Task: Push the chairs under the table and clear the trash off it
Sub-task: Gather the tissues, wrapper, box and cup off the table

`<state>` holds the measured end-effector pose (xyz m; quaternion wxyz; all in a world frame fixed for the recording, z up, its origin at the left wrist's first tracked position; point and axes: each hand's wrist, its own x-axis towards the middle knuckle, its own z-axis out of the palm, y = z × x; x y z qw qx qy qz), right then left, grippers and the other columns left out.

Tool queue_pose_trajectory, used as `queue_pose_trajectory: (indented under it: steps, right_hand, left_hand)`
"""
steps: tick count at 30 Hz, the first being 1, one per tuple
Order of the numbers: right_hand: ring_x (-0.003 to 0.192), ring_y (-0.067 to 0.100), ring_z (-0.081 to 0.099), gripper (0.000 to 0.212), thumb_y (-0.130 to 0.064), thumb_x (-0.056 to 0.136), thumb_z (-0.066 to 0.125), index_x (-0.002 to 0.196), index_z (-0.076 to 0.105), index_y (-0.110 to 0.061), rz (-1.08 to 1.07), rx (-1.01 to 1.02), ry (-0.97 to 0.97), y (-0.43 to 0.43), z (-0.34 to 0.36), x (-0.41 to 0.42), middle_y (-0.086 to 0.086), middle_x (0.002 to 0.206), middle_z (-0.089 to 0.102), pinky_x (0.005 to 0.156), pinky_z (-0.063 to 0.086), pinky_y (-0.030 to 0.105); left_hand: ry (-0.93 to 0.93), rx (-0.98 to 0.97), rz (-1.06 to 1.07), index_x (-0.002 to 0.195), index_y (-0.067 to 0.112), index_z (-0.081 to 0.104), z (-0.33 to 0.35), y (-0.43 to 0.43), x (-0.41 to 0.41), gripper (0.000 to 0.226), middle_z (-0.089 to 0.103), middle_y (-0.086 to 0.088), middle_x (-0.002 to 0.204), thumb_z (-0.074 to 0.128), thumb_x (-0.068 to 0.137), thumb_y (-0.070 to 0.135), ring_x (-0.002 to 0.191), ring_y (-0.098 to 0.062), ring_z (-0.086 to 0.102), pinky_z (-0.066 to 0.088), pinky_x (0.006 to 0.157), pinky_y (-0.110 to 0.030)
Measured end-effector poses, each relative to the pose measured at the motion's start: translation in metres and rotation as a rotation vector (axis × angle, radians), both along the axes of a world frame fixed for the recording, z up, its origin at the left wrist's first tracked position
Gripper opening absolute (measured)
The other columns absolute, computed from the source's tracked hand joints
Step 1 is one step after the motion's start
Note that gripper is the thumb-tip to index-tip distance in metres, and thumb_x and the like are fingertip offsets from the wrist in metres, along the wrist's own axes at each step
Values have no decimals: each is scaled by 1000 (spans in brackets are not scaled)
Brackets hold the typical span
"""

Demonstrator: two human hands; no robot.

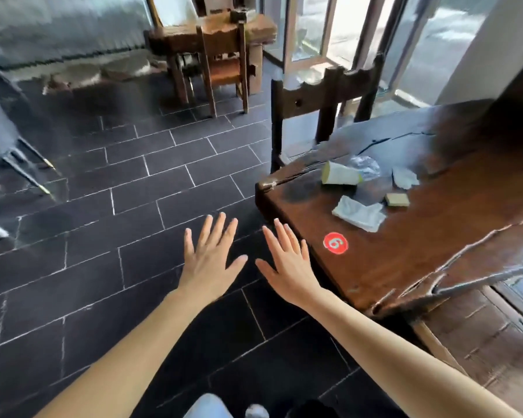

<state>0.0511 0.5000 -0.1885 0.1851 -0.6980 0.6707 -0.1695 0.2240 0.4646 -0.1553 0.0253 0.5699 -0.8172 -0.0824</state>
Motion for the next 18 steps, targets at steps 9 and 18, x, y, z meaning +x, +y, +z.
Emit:
queue_pose_trajectory:
  steps: [9,18]
  right_hand:
    - [148,22,-3,61,-44,97,42,150,20,-26,-541,163,-36,-71,-40,-139,0,162,0,118,5,48]
    - [140,25,29,53,-26,95,54,142,35,-12,-1094,192,-419,-147,-82,-232,8,150,34,112,26,34]
  left_hand:
    - [-5,122,-432,152,26,-2,-46,-163,-154,72,-11,3,160,32,95,54,147,-17,-15,-10,115,-51]
    - [-3,566,-564,152,20,8,-95,-299,-287,70,18,-2,159,41,96,46,146,-20,17,10,119,-41]
